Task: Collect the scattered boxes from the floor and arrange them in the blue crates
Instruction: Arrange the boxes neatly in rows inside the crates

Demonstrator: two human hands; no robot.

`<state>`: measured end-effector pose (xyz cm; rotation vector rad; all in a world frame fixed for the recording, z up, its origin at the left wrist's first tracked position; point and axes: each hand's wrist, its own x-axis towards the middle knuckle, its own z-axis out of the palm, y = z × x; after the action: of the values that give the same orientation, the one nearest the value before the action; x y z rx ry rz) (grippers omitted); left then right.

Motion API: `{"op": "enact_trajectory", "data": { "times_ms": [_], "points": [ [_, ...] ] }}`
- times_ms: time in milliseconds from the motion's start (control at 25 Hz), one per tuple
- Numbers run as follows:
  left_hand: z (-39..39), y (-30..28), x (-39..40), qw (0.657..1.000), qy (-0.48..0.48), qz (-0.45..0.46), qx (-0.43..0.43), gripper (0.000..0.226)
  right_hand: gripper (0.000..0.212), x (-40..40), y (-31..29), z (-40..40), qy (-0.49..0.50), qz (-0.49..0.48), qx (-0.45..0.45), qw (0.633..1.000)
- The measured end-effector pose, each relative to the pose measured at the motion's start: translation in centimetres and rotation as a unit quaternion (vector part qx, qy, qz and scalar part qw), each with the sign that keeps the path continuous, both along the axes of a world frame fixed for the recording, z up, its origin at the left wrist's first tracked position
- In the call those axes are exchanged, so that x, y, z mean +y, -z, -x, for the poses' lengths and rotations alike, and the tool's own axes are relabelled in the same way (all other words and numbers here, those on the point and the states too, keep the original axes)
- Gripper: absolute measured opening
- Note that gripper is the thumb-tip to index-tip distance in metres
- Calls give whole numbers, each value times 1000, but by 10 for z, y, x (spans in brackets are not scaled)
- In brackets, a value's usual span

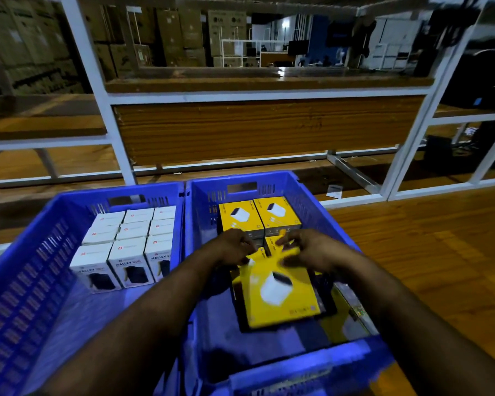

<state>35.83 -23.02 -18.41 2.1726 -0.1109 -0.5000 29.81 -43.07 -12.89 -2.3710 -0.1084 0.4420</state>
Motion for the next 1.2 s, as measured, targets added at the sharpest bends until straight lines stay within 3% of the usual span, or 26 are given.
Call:
{"op": "enact_trajectory", "data": {
  "times_ms": [80, 200, 280, 360, 520, 680, 760, 880, 920, 1000, 1120, 1200],
  "points": [
    [0, -8, 1, 998, -58, 29, -28, 39, 40, -7, 2, -19, 128, -176, -16, 976],
    [-4, -14, 3, 978, -135, 157, 24, 41, 25, -5, 17, -39, 291, -331, -46, 897],
    [-1, -17, 4, 952, -176, 238, 72, 41, 24, 0, 28, -44, 348, -420, -36, 837],
    [-4, -14, 5, 935, -193, 284, 85, 37, 28, 4, 33, -45, 366, -470, -15, 803],
    [-4, -20, 6, 922, -223, 315, 21, 21, 27, 2, 34, -37, 289, -425, 69, 855],
    [-8, -22, 7, 915, -229, 332, -24, 34, 22, 7, 29, -24, 178, -423, 144, 877],
    [-10, -23, 7, 901, -242, 360, 3, 46, 24, 10, 32, -26, 159, -411, 95, 893],
    [-11, -25, 11, 862, -209, 449, 106, 79, 32, 7, 34, -32, 131, -323, -117, 930],
    [-10, -26, 12, 870, -181, 439, 134, 79, 39, 5, 33, -33, 122, -261, -185, 939],
    [-1, -27, 8, 904, -113, 374, 171, 59, 47, 4, 29, -32, 118, -189, -268, 937],
    [8, -29, 0, 925, -61, 332, 176, 59, 64, 3, 32, -35, 127, -220, -285, 924],
    [4, -26, -1, 919, -75, 358, 150, 59, 65, 6, 32, -37, 172, -308, -226, 908]
  ]
}}
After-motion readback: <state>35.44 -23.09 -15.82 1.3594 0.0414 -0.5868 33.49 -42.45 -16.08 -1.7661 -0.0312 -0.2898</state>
